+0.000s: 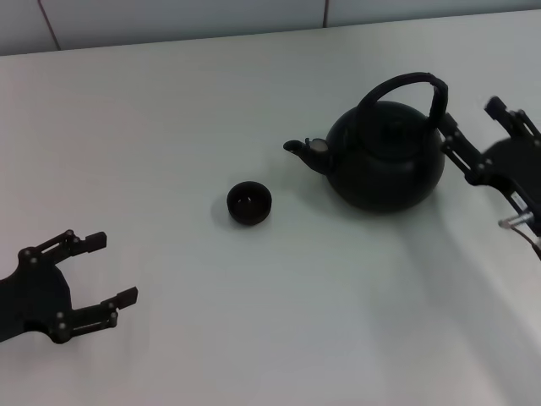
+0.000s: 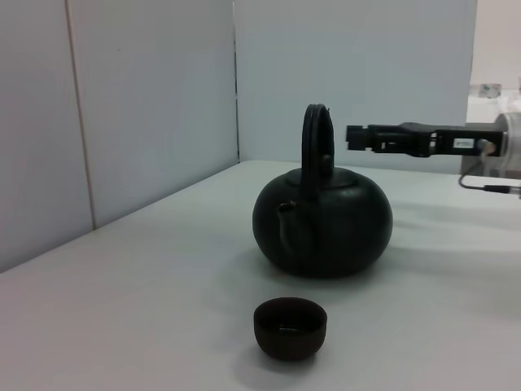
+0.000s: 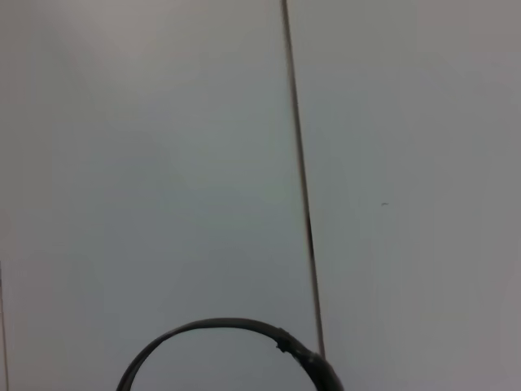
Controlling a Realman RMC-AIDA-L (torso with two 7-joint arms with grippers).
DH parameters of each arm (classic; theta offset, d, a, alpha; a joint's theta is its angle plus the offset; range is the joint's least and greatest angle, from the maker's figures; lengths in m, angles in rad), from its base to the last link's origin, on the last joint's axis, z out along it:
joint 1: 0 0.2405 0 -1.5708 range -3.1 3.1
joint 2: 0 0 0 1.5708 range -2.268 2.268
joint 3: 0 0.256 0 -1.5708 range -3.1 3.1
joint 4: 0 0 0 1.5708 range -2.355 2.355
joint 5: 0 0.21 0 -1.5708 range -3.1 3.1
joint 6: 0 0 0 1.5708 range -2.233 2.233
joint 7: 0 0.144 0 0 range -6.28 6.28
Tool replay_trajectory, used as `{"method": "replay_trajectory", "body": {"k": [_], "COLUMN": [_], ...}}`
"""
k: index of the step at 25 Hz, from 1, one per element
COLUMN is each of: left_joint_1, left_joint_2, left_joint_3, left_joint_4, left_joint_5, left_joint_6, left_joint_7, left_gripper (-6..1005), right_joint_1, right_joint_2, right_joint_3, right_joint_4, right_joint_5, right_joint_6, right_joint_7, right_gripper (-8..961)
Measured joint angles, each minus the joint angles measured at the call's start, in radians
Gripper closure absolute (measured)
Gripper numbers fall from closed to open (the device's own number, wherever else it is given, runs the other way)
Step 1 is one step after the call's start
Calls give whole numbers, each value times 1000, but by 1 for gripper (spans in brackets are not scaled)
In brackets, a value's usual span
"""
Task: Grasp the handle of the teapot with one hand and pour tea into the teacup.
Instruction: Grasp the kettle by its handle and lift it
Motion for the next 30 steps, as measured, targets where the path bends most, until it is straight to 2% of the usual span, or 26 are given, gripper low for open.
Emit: {"method": "replay_trajectory", "body": {"k": [6, 11, 26, 30], "left_joint_1": [-3, -4, -6, -6], "left_joint_2": [-2, -2, -8, -9], "left_joint_3": [-9, -13, -23, -24], "left_joint_4": [-1, -1, 0, 0], "left_joint_5": [-1, -1, 0, 0], "left_joint_6": [-3, -6, -9, -9], "left_joint_7": [-1, -7, -8, -8], "left_gripper": [135, 135, 135, 135], "right_joint_1": [66, 91, 105, 108], "right_joint_2": [-1, -1, -1, -1], "right_joint_3": [-4, -5, -10, -13], "right_joint_4": [-22, -34, -37, -37], "right_joint_5": [-1, -1, -7, -8], "right_joint_6": [74, 103, 131, 127], "right_joint_7": [1, 1, 2, 2], "right_gripper": [207, 208, 208, 334]}}
